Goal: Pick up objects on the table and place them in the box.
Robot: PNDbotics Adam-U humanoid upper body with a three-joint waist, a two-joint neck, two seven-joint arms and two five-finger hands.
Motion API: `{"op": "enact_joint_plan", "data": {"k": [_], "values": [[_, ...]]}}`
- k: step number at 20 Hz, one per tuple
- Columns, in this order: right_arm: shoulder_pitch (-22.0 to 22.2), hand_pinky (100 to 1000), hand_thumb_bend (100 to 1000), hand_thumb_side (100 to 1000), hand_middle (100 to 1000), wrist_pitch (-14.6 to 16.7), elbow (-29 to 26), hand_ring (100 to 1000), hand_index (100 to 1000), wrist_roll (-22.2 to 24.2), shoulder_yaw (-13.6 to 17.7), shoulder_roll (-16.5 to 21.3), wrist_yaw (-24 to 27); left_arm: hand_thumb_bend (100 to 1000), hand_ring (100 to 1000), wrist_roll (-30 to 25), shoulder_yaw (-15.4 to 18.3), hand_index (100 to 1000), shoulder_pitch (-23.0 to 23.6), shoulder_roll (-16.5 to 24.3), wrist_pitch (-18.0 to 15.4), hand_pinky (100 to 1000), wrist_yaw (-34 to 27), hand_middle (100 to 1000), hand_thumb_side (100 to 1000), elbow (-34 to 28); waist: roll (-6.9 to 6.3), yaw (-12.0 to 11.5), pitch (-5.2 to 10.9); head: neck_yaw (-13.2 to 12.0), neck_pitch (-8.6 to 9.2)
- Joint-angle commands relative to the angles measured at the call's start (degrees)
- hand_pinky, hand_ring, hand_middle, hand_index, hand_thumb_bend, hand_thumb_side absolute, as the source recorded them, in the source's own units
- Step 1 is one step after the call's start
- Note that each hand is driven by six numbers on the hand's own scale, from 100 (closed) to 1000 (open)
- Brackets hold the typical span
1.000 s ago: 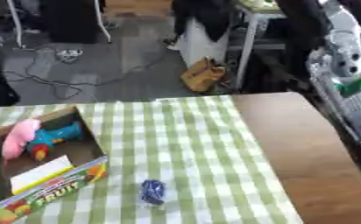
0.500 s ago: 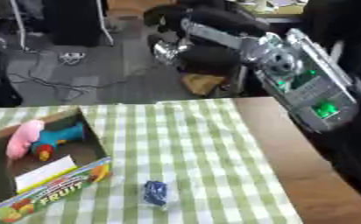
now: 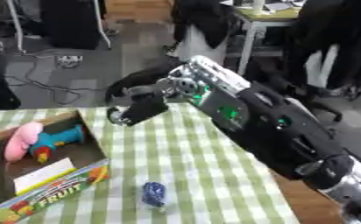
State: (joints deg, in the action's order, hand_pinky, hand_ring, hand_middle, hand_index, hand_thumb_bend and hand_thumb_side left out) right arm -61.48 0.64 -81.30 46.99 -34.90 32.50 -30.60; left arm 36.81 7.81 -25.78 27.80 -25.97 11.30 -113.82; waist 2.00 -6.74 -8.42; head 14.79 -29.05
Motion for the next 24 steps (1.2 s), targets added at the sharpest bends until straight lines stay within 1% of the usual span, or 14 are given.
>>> {"op": "enact_joint_plan", "data": {"k": [1,2,3,4,5,6,9,11,12,17,18,20,24], "values": [[-1.5,1000,110,1000,1000,4.01,5.63,1000,1000,-1.09,-0.61,-2.26,-3.49,193,918,-0.32,-0.06,918,-0.93,1.18,-0.1,874,-0.36,895,1000,-0.77,0.33,-0.21,1.57,0.38,0.33],[-1.52,1000,110,1000,1000,5.93,7.06,1000,1000,-1.02,-0.92,-2.86,-4.57,193,918,-0.42,-0.1,918,-0.96,1.19,-0.06,874,-0.4,895,1000,-0.77,0.37,-0.35,1.54,0.41,0.31],[-1.58,1000,182,1000,1000,7.77,8.3,1000,1000,-0.91,-0.97,-3.33,-5.52,194,918,-0.5,-0.12,917,-1.0,1.18,-0.03,874,-0.44,894,1000,-0.77,0.4,-0.44,1.53,0.44,0.32],[-1.71,1000,197,1000,1000,10.06,9.37,1000,1000,-0.46,-1.31,-3.86,-6.71,194,918,-0.59,-0.18,917,-1.11,1.1,-0.04,874,-0.5,894,1000,-0.77,0.48,-0.58,1.55,0.57,0.41],[-1.73,1000,203,1000,1000,12.09,10.46,1000,1000,-0.15,-1.31,-4.35,-7.66,194,918,-0.65,-0.21,916,-1.18,1.04,-0.06,874,-0.55,894,1000,-0.77,0.51,-0.65,1.55,0.65,0.54],[-1.72,1000,188,1000,1000,13.84,11.59,1000,1000,0.11,-1.32,-4.92,-8.69,193,918,-0.72,-0.26,916,-1.22,0.95,-0.06,874,-0.6,894,1000,-0.77,0.55,-0.72,1.55,0.77,0.71],[-1.09,1000,195,1000,1000,17.43,14.5,1000,1000,-0.1,-0.95,-6.23,-11.23,195,918,-0.89,-0.3,914,-1.29,0.82,-0.07,874,-0.68,894,1000,-0.77,0.57,-0.86,1.53,0.91,0.81],[-0.03,1000,188,1000,1000,18.65,16.06,1000,1000,-0.89,-0.61,-6.52,-11.91,194,918,-0.89,-0.24,913,-1.23,0.84,-0.06,874,-0.67,894,1000,-0.77,0.56,-0.94,1.51,0.86,0.83],[0.69,1000,178,1000,1000,18.94,16.78,1000,1000,-1.42,-0.41,-6.48,-11.88,194,918,-0.88,-0.21,912,-1.12,0.87,-0.01,874,-0.66,893,1000,-0.77,0.55,-0.94,1.48,0.76,0.74],[2.63,1000,191,1000,1000,20.07,18.59,1000,1000,-3.03,-0.41,-5.88,-12.31,194,917,-0.81,-0.08,909,-0.96,0.96,0.09,874,-0.55,893,1000,-0.77,0.48,-0.95,1.39,0.54,0.61],[3.01,1000,217,1000,1000,20.43,18.82,1000,1000,-2.99,-0.55,-5.61,-12.65,194,917,-0.81,-0.08,908,-0.94,1.0,0.1,874,-0.5,893,1000,-0.77,0.49,-0.9,1.36,0.52,0.61],[3.7,1000,228,1000,1000,21.55,19.25,1000,1000,-2.41,-0.85,-5.14,-13.05,194,917,-0.8,-0.08,907,-0.88,1.13,0.13,874,-0.4,892,1000,-0.77,0.58,-0.79,1.32,0.46,0.52],[4.04,1000,210,1000,1000,22.28,18.93,1000,1000,-2.22,-1.1,-4.32,-12.25,194,917,-0.84,-0.16,904,-0.84,1.38,0.21,874,-0.26,892,1000,-0.77,0.84,-0.67,1.28,0.42,0.18]]}}
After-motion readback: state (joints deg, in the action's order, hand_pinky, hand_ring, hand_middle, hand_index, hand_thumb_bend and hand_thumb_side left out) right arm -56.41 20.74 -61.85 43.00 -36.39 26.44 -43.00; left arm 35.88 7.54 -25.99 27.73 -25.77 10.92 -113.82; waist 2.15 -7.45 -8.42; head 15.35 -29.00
